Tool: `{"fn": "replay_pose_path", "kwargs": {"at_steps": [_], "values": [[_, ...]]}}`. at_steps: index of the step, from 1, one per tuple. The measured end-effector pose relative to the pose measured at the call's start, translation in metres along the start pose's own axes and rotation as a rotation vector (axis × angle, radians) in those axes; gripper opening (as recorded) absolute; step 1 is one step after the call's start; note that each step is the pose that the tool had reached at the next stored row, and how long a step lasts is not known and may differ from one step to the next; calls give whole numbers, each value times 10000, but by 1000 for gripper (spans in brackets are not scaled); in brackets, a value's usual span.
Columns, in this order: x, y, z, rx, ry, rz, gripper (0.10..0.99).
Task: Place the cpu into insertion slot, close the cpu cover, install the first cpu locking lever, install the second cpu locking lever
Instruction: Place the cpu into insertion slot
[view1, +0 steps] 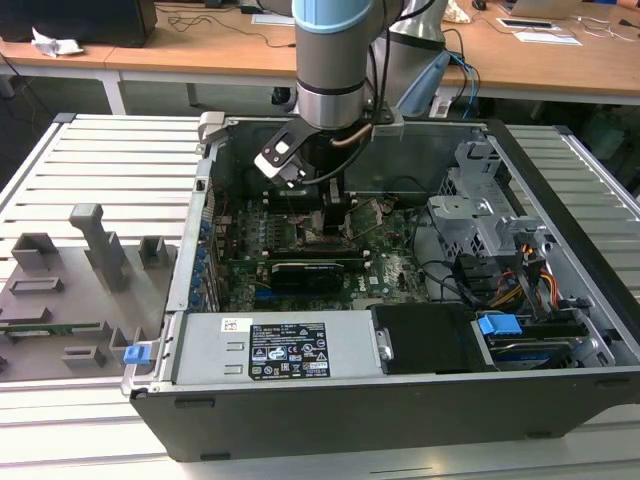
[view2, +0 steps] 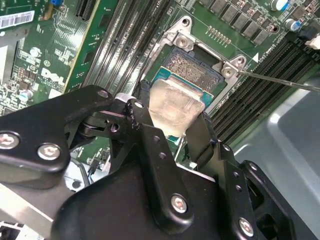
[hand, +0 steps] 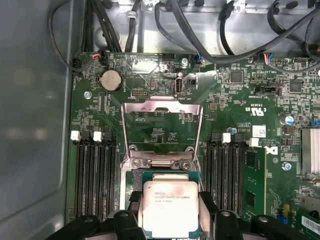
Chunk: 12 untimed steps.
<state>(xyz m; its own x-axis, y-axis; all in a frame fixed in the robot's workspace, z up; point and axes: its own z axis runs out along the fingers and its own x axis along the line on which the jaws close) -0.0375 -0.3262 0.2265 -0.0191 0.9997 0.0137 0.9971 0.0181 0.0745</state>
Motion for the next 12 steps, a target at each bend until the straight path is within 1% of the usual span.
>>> {"fn": "replay_pose_path", "kwargs": {"at_steps": [8, 12], "values": [[51, -40, 45, 0, 1, 0, 533], [89, -60, 96, 1, 0, 0, 533]]}}
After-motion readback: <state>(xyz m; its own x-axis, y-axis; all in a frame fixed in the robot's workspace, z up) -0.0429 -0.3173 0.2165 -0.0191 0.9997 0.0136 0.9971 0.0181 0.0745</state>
